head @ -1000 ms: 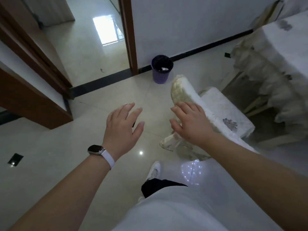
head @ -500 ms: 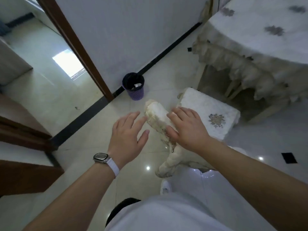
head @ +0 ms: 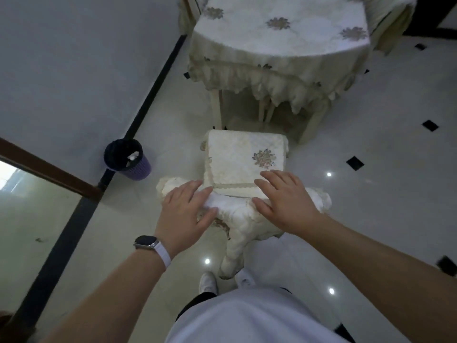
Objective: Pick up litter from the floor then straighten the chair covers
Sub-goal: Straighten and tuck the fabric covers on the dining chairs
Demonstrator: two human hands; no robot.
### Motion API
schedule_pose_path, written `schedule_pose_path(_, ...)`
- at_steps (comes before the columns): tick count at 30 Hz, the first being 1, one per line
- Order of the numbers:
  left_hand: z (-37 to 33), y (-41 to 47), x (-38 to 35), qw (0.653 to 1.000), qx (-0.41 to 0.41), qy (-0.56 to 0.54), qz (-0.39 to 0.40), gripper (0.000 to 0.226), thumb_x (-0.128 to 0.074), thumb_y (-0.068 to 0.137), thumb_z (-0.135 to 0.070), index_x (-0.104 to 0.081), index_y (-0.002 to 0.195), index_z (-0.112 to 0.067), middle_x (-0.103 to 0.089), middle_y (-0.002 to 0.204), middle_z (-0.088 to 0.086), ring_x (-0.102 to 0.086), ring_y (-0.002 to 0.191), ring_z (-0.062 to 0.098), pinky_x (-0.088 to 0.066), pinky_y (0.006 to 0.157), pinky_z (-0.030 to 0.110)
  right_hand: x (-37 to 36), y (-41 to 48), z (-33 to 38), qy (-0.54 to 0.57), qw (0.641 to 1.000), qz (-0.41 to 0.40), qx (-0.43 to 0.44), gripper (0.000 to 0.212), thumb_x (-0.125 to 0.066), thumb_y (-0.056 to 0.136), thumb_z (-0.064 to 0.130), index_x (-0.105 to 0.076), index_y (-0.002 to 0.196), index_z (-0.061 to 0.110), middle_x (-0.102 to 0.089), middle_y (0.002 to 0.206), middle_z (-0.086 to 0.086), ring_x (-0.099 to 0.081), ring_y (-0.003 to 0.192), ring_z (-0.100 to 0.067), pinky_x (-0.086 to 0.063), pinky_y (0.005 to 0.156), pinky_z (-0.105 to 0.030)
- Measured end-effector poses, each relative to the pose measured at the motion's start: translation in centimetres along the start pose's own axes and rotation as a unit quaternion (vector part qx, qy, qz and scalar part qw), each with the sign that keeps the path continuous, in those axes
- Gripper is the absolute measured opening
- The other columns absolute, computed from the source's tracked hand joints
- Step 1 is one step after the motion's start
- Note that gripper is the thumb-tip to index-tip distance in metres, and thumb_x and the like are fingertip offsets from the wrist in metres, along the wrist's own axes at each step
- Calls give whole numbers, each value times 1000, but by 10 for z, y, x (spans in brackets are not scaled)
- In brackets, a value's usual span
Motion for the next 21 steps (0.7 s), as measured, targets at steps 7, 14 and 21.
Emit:
schedule_pose_path(7, 10, 2, -15, 996, -67, -46, 34, 51, -44, 93, -56, -62, 126, -21, -58, 132, 4, -52, 120, 26, -42, 100, 46, -6, -29, 7, 19, 997, 7, -68, 51, -40, 94, 53, -61, 121, 15, -59, 128, -6, -51, 118, -25, -35, 101, -40)
schedule_pose_path(14, 19, 1, -26, 991, -99, -82, 37, 55, -40, 92, -61, -57, 129, -25, -56, 130, -3, -48, 124, 20, -27, 109, 53, -17, -47, 16, 26, 991, 23, -130, 58, -35, 93, 58, -57, 130, 17, -58, 128, -6, -52, 118, -26, -36, 104, -42)
schedule_pose_path(21, 21, 9, -36, 991, -99, -84, 17, 52, -42, 89, -62, -58, 122, -24, -59, 118, -1, -50, 114, 24, -21, 110, 56, -21, -47, 7, 14, 991, -23, -134, 62, -39, 91, 63, -61, 123, 14, -60, 117, -7, -52, 111, -26, -27, 110, -42)
Point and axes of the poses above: each hand's wrist, its own y-axis towards the middle knuckle, its own x-axis out of the back of the hand, z = x × y, the point moved 10 cm from there along y, towards the middle knuckle
